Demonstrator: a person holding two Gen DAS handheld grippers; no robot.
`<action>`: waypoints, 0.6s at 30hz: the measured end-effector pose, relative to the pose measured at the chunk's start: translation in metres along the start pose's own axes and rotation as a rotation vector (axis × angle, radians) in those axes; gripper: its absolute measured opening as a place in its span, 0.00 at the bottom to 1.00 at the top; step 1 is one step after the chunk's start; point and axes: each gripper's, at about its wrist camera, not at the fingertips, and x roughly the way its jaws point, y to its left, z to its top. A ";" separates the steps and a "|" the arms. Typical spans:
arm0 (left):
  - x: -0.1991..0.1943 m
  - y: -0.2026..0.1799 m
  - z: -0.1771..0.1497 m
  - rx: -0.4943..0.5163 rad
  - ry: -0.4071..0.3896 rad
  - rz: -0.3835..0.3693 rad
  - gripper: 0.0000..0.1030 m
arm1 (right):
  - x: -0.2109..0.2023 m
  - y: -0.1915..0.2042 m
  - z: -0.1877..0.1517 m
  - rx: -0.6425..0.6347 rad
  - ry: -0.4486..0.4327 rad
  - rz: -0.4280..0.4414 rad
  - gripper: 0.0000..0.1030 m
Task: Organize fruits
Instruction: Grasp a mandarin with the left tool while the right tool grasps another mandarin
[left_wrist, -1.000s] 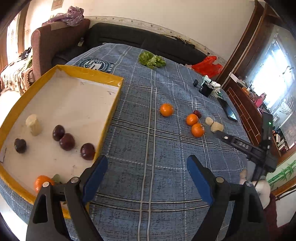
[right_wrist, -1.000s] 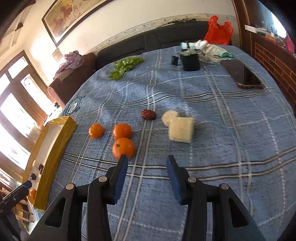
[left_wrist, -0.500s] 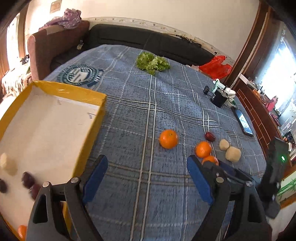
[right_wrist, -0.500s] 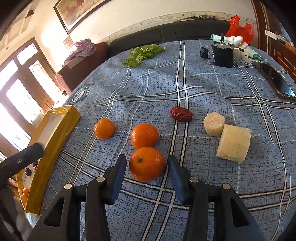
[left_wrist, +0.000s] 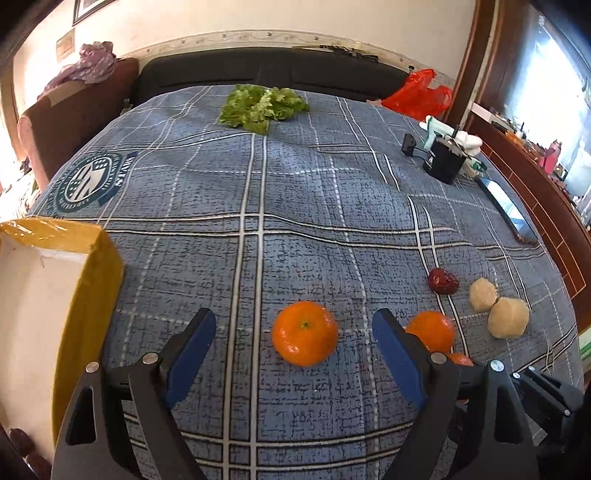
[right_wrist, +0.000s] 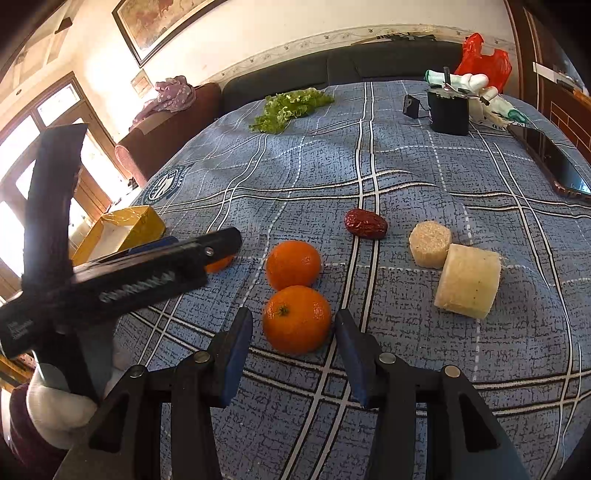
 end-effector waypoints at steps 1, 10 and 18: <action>0.001 -0.001 -0.001 0.006 0.000 0.000 0.77 | 0.000 0.001 0.000 -0.002 -0.001 -0.001 0.49; 0.003 -0.001 -0.003 0.007 0.002 -0.033 0.33 | 0.001 0.002 0.001 -0.014 -0.001 -0.008 0.48; -0.023 -0.001 -0.002 -0.001 -0.027 -0.027 0.33 | 0.002 0.001 0.001 -0.022 0.002 -0.009 0.41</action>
